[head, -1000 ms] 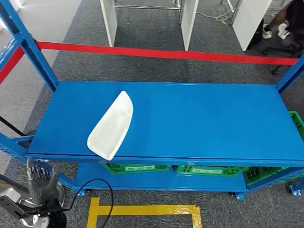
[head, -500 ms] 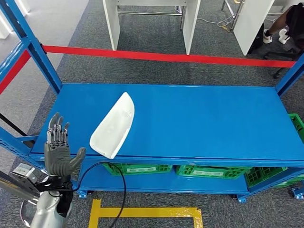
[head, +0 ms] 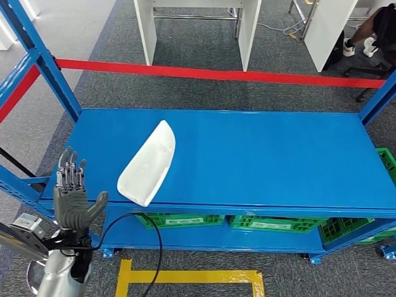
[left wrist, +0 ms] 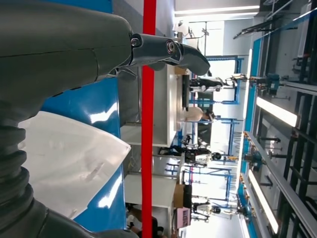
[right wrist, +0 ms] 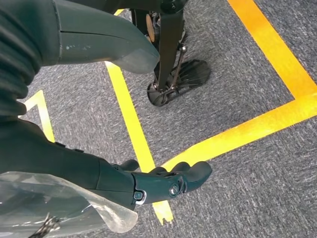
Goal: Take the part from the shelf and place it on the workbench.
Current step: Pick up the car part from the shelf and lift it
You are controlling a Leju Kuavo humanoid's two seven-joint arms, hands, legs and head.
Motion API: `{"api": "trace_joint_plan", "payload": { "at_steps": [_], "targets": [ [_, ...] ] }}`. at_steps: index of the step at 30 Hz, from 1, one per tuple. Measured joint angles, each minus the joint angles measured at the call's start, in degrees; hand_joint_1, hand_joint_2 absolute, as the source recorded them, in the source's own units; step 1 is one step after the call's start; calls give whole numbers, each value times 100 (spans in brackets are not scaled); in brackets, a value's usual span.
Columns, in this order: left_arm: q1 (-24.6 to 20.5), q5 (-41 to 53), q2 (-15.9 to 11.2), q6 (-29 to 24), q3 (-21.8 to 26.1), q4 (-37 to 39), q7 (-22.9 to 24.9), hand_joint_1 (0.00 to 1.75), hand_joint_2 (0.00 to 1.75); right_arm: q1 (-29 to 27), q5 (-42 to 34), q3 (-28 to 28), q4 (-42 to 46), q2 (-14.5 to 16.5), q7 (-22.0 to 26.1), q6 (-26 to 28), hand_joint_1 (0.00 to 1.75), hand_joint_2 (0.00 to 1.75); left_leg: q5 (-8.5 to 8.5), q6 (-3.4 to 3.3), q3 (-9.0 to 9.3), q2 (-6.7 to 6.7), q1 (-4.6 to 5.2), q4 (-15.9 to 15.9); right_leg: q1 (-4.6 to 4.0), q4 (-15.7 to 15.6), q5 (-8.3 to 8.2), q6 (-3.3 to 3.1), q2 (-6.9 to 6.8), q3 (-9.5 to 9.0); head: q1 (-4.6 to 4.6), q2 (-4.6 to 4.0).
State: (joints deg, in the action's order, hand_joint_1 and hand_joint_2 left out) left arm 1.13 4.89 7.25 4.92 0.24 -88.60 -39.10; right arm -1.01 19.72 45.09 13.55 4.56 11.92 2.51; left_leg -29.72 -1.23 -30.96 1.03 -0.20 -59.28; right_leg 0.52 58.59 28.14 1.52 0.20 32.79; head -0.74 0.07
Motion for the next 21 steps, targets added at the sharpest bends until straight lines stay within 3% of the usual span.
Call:
{"api": "trace_joint_plan", "payload": {
  "at_steps": [4, 9, 14, 21],
  "targets": [
    [27, 494, -116, 86, -41, -31, -63, 0, 175, 1, 105, 27, 0, 0, 3, -30, 0, 175, 0, 0, 2, 0, 0, 0, 0, 0, 0, 0, -1, 1, 1, 0],
    [-108, 2030, -404, -278, -514, 83, 152, 0, 175, 11, 278, 80, 0, -1, -3, -125, 0, 175, 0, 0, 4, 0, 0, 0, -1, 0, 0, 0, -1, 1, 0, 0],
    [-595, 2966, -614, -541, -1268, 512, 687, 0, 175, 50, 467, 96, 0, -21, -37, -209, 0, 175, 6, -2, 5, 0, 1, 0, 0, 0, -5, 0, 0, -1, 1, 0],
    [-1277, 3497, -691, -539, -2079, 1077, 1283, 0, 175, 96, 678, 97, 0, -58, -93, -274, 0, 175, 8, -1, 5, -1, 2, -1, 1, 0, -7, 0, 1, -1, 0, 0]
  ]
}}
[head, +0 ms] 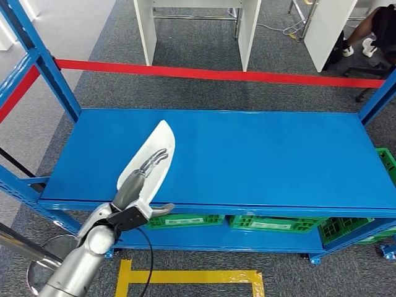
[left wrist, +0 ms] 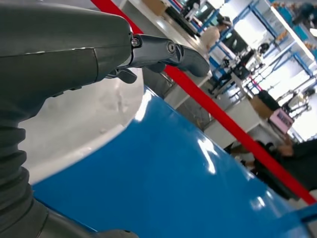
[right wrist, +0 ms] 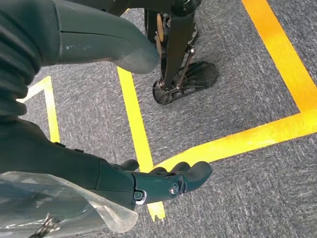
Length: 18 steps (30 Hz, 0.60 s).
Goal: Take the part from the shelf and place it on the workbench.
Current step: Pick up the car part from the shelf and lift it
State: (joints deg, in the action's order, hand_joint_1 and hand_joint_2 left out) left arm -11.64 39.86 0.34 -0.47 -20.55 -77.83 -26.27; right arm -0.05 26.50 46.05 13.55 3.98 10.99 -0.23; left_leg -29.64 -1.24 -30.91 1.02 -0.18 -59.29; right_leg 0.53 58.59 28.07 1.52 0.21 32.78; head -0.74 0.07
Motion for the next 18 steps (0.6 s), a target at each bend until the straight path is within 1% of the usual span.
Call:
{"api": "trace_joint_plan", "payload": {
  "at_steps": [5, 12, 18],
  "targets": [
    [-344, 364, -1, -57, -398, 314, 382, 0, 175, 9, 87, 2, 0, -4, -11, -29, 0, 175, 0, 0, 0, 0, 0, 0, 0, 0, 0, 0, 1, 1, 0, 0],
    [-613, 764, 8, -132, -712, 601, 811, 0, 175, 12, 165, 2, 0, -4, -15, -31, 0, 175, 0, 0, 0, -2, 0, 1, 0, 0, 0, 0, 3, 2, 0, 0],
    [-757, 865, 11, -115, -869, 774, 958, 0, 175, 12, 192, 4, 0, -4, -20, -38, 0, 175, 0, 0, 0, -3, 0, 1, 0, 0, 0, 0, 4, 2, 0, 0]
  ]
}}
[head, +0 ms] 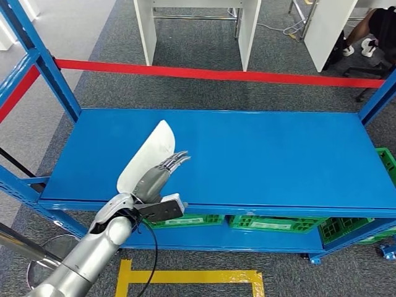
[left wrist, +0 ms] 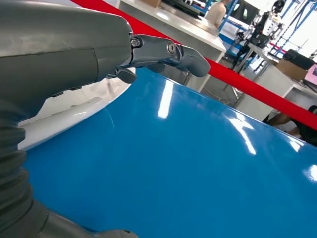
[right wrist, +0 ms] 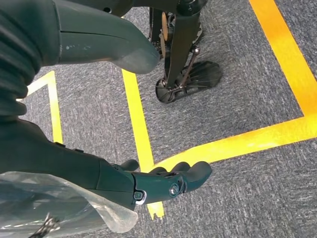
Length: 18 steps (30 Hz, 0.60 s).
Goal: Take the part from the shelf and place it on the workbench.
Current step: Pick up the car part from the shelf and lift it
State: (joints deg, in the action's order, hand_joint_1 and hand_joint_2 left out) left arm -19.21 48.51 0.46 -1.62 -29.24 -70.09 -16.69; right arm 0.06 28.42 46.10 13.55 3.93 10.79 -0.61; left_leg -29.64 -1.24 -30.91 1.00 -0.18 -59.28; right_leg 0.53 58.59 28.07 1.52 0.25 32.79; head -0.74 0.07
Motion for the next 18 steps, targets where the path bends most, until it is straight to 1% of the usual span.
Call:
{"api": "trace_joint_plan", "payload": {
  "at_steps": [2, 4, 11, 15, 18],
  "targets": [
    [-31, 56, -2, -3, -30, 42, 64, 0, 175, 0, 19, 1, 0, 0, -8, -1, 0, 175, 0, 0, 0, 0, 0, 0, 0, 0, 0, 0, 0, 0, 0, 0],
    [-71, 224, -4, -45, -75, 96, 230, 0, 175, 0, 54, 4, 0, 0, -28, -2, 0, 175, 0, 0, 0, 0, 0, 0, 0, 0, 0, 0, 0, 0, 0, 0],
    [-256, 1297, 46, -571, -238, 242, 1296, 0, 175, 1, 198, 79, 0, 1, -83, 7, 0, 175, 0, 0, 0, 0, 0, 0, 0, 0, 0, 0, -1, 0, 0, 0],
    [-317, 1736, 155, -726, -230, 262, 1711, 0, 175, 3, 302, 154, 0, 2, -83, 7, 0, 175, 0, 0, -1, 0, 0, 0, 0, 0, 0, 0, -1, -1, 1, 0],
    [-336, 1982, 211, -809, -187, 286, 1923, 0, 175, 5, 361, 190, 0, 5, -85, 7, 0, 175, 0, 0, -1, 0, 0, 0, 0, 0, 0, 0, -1, -1, 1, 0]
  ]
}}
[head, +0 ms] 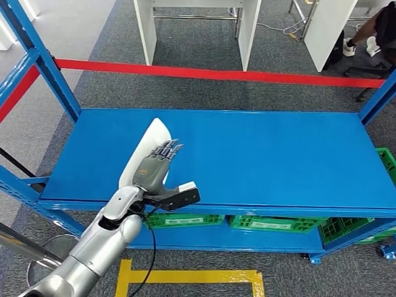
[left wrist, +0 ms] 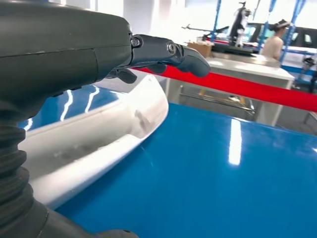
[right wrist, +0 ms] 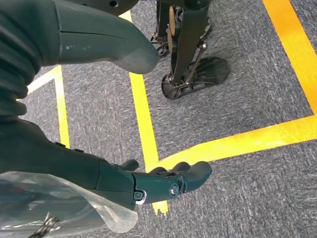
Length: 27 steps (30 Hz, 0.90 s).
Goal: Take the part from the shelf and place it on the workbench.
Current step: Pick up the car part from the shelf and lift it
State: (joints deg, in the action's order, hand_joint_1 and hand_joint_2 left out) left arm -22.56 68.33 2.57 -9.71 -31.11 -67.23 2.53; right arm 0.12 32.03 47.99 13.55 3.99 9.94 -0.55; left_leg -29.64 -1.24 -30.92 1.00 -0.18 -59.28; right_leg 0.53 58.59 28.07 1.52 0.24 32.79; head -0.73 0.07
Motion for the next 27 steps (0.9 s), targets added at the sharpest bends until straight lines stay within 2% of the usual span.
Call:
{"api": "trace_joint_plan", "payload": {
  "at_steps": [11, 27],
  "targets": [
    [-3, 534, 73, -251, 227, 81, 323, 0, 175, 3, 149, 109, 0, 44, 0, -8, 0, 175, 0, 0, 0, 0, 0, 1, 0, 0, 0, 0, 0, 0, -1, 0],
    [-217, 1159, 77, 135, 360, 445, 764, 0, 175, 12, 351, 246, 0, 119, -68, -3, 0, 175, 0, 0, 0, 0, 0, 1, 0, 0, 0, 0, 0, 0, -1, 0]
  ]
}}
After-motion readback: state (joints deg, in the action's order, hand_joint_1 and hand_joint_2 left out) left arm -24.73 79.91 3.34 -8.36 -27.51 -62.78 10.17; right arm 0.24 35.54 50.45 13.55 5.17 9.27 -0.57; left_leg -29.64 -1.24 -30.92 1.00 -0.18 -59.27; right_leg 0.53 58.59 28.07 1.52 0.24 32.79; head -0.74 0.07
